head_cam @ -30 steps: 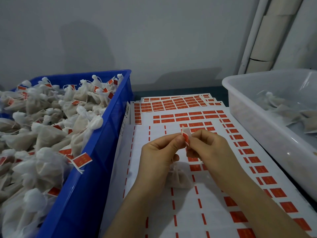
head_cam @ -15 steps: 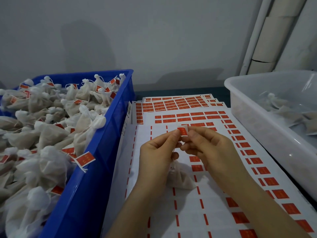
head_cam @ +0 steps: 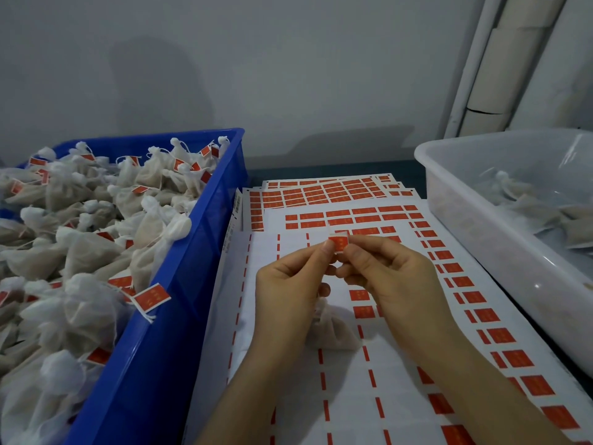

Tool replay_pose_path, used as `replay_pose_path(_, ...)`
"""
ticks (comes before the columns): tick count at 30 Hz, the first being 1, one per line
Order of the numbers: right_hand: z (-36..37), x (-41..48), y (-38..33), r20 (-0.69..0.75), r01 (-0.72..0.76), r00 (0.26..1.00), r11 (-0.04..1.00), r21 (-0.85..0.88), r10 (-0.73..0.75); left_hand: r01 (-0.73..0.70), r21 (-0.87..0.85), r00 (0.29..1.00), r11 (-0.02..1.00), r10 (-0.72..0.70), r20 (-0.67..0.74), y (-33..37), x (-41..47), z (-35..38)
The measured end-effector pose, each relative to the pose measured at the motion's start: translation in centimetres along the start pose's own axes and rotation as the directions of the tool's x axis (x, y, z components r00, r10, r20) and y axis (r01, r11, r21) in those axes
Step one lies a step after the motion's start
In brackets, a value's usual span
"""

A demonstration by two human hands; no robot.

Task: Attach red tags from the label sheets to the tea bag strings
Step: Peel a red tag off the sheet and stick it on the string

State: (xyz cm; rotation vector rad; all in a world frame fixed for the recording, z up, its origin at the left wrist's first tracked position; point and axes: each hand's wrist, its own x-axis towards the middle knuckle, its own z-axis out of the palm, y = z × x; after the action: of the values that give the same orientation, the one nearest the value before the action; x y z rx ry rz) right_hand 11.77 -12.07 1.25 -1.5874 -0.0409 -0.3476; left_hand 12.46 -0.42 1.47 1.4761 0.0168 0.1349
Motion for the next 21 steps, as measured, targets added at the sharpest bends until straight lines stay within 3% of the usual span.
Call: replay_pose_path(21,0.11,-0.11,0.14,-0.061,0.0,0.998,1.0,0.001,0.0,-0.029,-0.005,1.0,1.0,0.029,0.0,-0.09,0.02,0.12)
